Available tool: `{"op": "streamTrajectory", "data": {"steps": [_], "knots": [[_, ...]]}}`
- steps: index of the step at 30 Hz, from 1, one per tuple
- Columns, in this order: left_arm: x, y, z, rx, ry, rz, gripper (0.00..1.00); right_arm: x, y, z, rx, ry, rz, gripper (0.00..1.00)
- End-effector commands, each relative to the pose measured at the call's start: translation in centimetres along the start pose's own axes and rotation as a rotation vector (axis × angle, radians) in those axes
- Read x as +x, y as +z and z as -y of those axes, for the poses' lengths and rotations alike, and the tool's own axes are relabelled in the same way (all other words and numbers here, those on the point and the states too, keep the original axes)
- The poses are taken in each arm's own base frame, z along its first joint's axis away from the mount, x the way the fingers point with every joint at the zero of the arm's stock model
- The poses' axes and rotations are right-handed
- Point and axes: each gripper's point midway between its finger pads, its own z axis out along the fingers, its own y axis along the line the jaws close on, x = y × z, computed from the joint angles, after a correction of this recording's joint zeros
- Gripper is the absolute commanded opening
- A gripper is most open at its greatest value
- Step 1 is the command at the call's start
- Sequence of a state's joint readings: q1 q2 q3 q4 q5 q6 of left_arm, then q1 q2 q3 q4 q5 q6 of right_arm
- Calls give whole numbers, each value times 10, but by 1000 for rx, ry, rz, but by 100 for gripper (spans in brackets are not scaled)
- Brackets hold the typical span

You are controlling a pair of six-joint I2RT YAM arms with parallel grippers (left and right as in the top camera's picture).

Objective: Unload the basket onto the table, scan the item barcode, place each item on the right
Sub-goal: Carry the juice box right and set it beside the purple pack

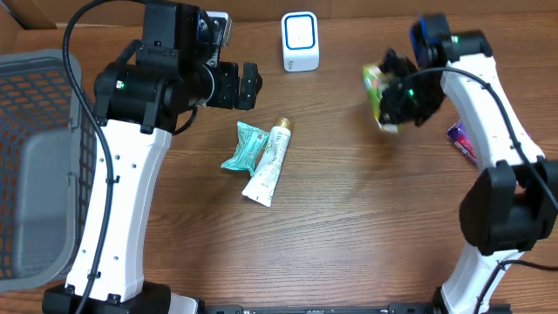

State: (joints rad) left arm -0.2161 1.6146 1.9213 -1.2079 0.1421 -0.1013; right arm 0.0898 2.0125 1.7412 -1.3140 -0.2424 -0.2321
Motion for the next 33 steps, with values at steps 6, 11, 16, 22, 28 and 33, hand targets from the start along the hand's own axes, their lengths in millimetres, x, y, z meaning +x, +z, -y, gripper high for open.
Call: {"op": "streamTrajectory", "data": {"steps": [6,11,16,22,28,33], "knots": [[0,3,1,7,11,-6,99,61,51,88,219,383,-107,4],[0,3,1,7,11,-6,99,77,52,125,304,518,-90,4],[0,3,1,7,11,-6,99,81,49,137,300,557,-83,44],[0,3,1,7,10,-6,100,78,34,136,293,560,-90,84],[0,3,1,7,11,-6,100,23,-14,89,30,532,54,98],[0,3,1,7,11,-6,100,-16,-49,12,-329,445,146,100]]}}
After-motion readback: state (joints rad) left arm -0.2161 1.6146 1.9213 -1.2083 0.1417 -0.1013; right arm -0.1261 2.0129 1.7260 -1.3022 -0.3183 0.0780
